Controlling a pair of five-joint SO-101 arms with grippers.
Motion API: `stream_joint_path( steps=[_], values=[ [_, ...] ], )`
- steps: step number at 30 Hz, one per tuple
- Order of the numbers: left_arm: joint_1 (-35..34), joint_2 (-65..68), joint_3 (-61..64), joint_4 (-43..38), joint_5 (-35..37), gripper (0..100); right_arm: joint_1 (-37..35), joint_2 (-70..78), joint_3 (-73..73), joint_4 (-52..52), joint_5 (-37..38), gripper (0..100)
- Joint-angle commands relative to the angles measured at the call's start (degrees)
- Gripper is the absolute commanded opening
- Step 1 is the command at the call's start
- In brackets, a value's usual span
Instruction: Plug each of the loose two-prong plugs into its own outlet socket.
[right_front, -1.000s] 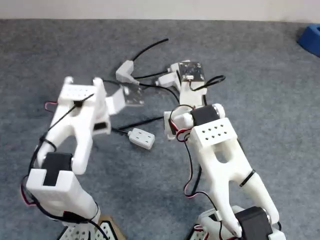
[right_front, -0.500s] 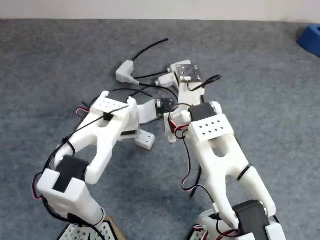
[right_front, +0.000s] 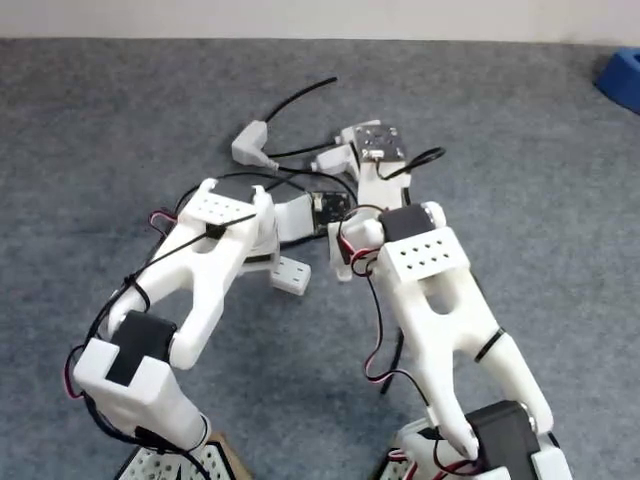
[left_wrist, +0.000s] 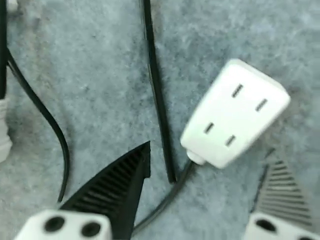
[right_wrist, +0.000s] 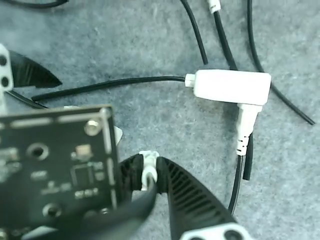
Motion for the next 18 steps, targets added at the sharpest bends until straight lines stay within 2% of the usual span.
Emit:
stream_joint_path(
  steps=[1, 5, 9, 15, 18],
  values=[
    [-0.2, -3.2, -8.9, 8.9, -0.7, 40, 0.5, -0.2, -2.2, -0.6, 0.7, 0.6],
    [-0.5, -3.2, -14.3, 14.3, -0.7, 40, 0.5, -0.1, -2.1, -0.6, 0.8, 0.6],
    [-0.7, -2.6, -16.8, 14.2, -0.6, 40, 0.5, -0.1, -2.1, -0.6, 0.8, 0.6],
    [-0.3, -2.5, -10.8, -0.5, -0.7, 40, 0.5, -0.1, -2.1, -0.5, 0.8, 0.6],
    [0.2, -2.5, -6.3, -6.1, -3.7, 40, 0.5, -0.2, -2.1, -0.5, 2.1, 0.6]
  ],
)
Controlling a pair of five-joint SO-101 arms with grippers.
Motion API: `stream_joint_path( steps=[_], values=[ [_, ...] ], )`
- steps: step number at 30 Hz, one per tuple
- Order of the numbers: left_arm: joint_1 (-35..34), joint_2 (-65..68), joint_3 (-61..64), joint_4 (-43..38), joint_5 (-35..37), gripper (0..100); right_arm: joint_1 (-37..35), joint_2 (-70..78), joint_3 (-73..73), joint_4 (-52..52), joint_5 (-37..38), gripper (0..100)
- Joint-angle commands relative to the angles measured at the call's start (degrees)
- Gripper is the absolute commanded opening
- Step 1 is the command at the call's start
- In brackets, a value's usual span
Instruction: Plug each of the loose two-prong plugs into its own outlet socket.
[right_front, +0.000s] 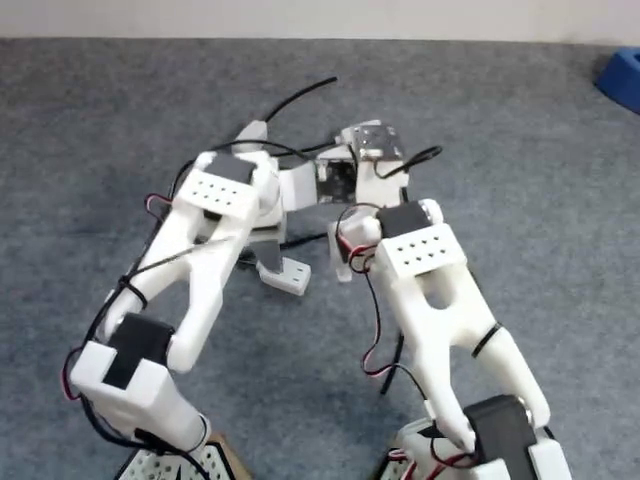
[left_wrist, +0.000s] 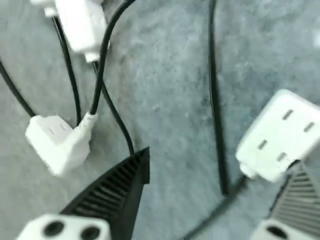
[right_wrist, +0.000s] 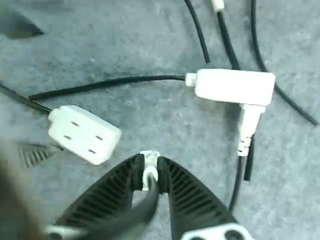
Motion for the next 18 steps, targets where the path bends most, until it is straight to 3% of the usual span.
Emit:
stream_joint_path(
  steps=[1, 10, 18],
  values=[
    [1.1, -2.1, 4.8, -7.8, -4.2, 40, 0.3, -1.2, -1.3, -0.4, 1.2, 0.6],
    [-2.7, -2.8, 9.1, -8.0, -6.2, 40, 12.5, -0.7, -4.6, -1.3, -0.2, 0.6],
    [-3.6, -2.8, 8.6, -8.0, -6.2, 40, 11.6, -0.7, -5.2, 0.0, 0.4, 0.6]
  ],
)
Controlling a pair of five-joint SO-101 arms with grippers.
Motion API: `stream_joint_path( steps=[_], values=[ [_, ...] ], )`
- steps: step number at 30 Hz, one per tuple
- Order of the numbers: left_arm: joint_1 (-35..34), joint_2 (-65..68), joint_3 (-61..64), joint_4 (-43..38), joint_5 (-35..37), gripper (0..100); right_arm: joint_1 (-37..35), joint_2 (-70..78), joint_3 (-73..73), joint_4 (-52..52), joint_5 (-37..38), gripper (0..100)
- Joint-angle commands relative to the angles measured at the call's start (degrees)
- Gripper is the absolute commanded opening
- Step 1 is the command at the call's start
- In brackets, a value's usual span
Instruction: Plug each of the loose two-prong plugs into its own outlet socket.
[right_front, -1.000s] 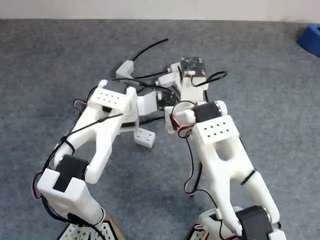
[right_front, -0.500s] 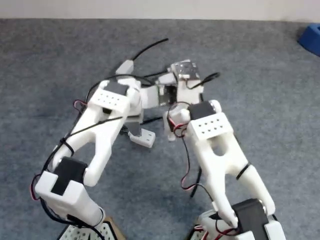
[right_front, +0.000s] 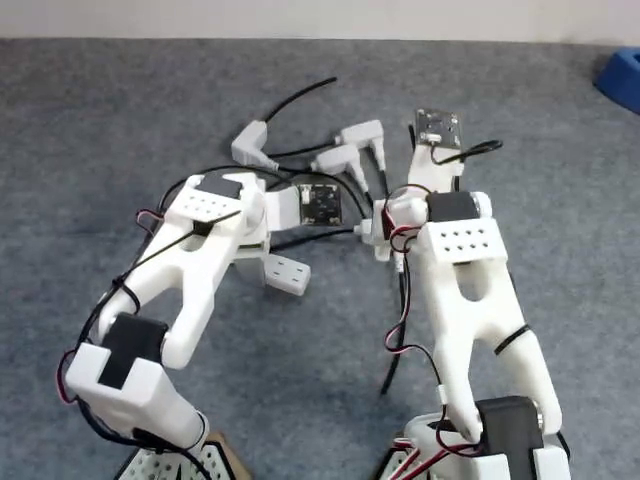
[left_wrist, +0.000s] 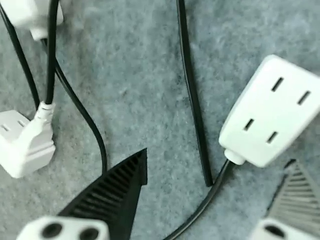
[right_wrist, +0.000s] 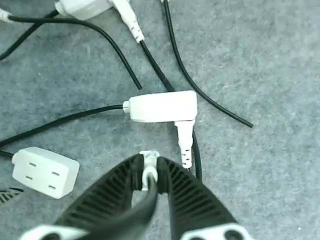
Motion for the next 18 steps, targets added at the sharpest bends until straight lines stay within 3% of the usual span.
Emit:
stream_joint_path(
  steps=[1, 8, 14, 18],
  values=[
    [-0.5, -2.4, -1.8, -0.6, -0.8, 40, -1.2, -0.7, -3.3, 1.0, 0.8, 0.6],
    [-2.3, -1.7, -8.0, -1.4, -0.8, 40, -2.2, -0.7, -3.0, 1.2, 1.2, 0.6],
    [-3.3, -0.3, -4.8, -13.8, -1.1, 40, -1.5, -1.0, -3.0, 1.2, 1.4, 0.6],
    [-2.0, 4.2, -2.8, -18.4, -4.5, 40, 2.7, -0.9, -3.4, 1.1, 1.5, 0.6]
  ],
)
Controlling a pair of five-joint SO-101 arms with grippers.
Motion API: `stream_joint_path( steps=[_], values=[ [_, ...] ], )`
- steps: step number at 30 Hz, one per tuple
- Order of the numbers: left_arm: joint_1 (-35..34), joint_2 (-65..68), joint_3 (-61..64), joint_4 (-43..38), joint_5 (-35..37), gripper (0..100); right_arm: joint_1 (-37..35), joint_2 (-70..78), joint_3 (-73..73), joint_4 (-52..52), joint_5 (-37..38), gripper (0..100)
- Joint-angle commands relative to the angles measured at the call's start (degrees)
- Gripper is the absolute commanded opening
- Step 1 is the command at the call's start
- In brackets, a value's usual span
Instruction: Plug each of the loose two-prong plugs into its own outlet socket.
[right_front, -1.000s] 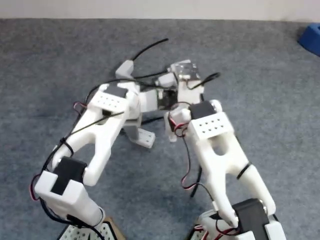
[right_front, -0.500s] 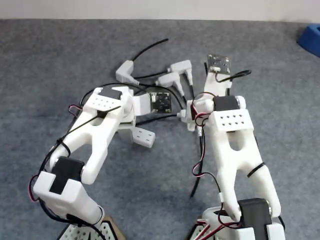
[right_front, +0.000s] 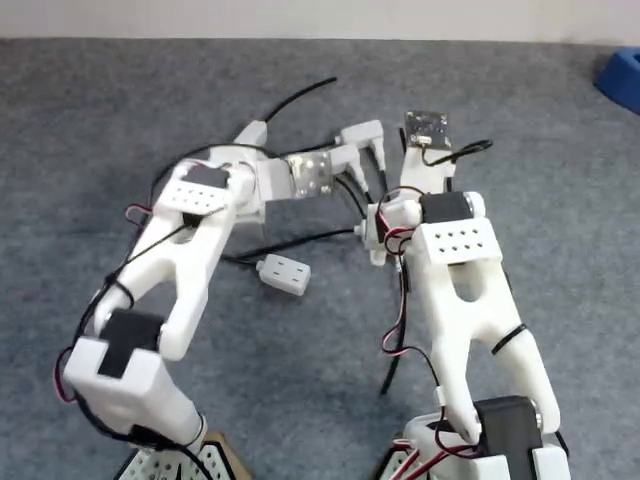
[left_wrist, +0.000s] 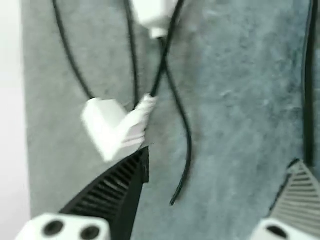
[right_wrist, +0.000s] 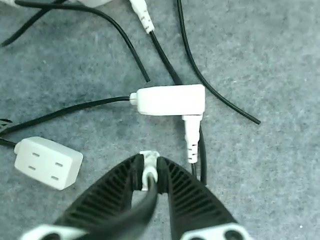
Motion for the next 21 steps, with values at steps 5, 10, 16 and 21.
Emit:
stream_joint_path(
  steps=[5, 10, 16, 21],
  values=[
    [2.4, -1.1, 0.3, -1.8, -1.8, 42, 6.5, -0.6, -3.9, -0.2, 1.8, 0.6],
    [2.7, -11.1, 0.5, 9.6, 0.6, 58, 5.8, -0.6, -4.4, -0.1, 1.8, 0.6],
    [2.7, -13.8, 0.9, 14.9, 0.8, 60, 4.4, -0.5, -4.3, 0.0, 1.9, 0.6],
    [6.2, -13.8, 2.6, 14.9, 0.9, 60, 2.9, -0.5, -4.2, 0.0, 1.7, 0.6]
  ],
)
